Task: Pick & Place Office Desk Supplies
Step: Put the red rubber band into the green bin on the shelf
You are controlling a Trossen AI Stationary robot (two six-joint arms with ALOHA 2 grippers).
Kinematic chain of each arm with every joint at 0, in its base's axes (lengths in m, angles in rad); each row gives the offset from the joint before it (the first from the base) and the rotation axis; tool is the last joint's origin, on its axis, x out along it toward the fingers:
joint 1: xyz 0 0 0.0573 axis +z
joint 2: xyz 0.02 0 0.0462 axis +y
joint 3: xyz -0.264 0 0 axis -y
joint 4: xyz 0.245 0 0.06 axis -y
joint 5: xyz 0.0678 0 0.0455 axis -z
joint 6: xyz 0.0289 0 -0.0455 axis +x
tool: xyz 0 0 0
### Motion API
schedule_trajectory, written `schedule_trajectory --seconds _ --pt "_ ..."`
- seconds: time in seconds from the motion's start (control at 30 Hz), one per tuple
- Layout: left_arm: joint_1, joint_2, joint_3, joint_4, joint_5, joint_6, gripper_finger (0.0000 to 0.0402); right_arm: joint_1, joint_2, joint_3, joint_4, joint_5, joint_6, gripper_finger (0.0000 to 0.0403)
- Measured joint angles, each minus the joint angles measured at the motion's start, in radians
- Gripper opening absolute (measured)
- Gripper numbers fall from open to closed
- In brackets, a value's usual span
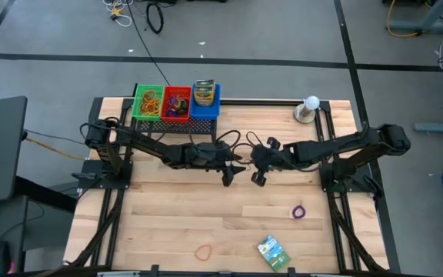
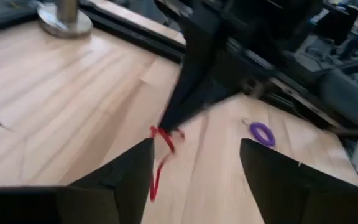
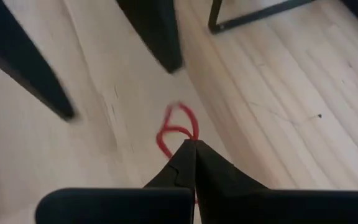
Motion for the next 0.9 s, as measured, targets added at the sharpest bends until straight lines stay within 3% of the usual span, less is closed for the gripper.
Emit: schedule_trajectory --seconds 0.23,0.53,0.67,0.9 --pt "-0.006 0.0 0.016 -0.035 -0.107 0.05 0.0256 0.053 0.0 0.0 0.113 0.061 0.099 0.0001" --pt "-0.02 0.0 0.016 -0.087 -0.08 0.078 0.0236 0.079 0.0 0.0 0.199 0.092 0.113 0.0" --pt "-0.02 -0.006 0.016 -0.12 -0.086 0.108 0.019 0.078 -0.008 0.0 0.211 0.097 0.111 0.0" --pt "-0.019 -0.048 0.017 -0.129 -0.097 0.152 0.006 0.078 -0.019 0.002 0.21 0.107 0.107 0.0"
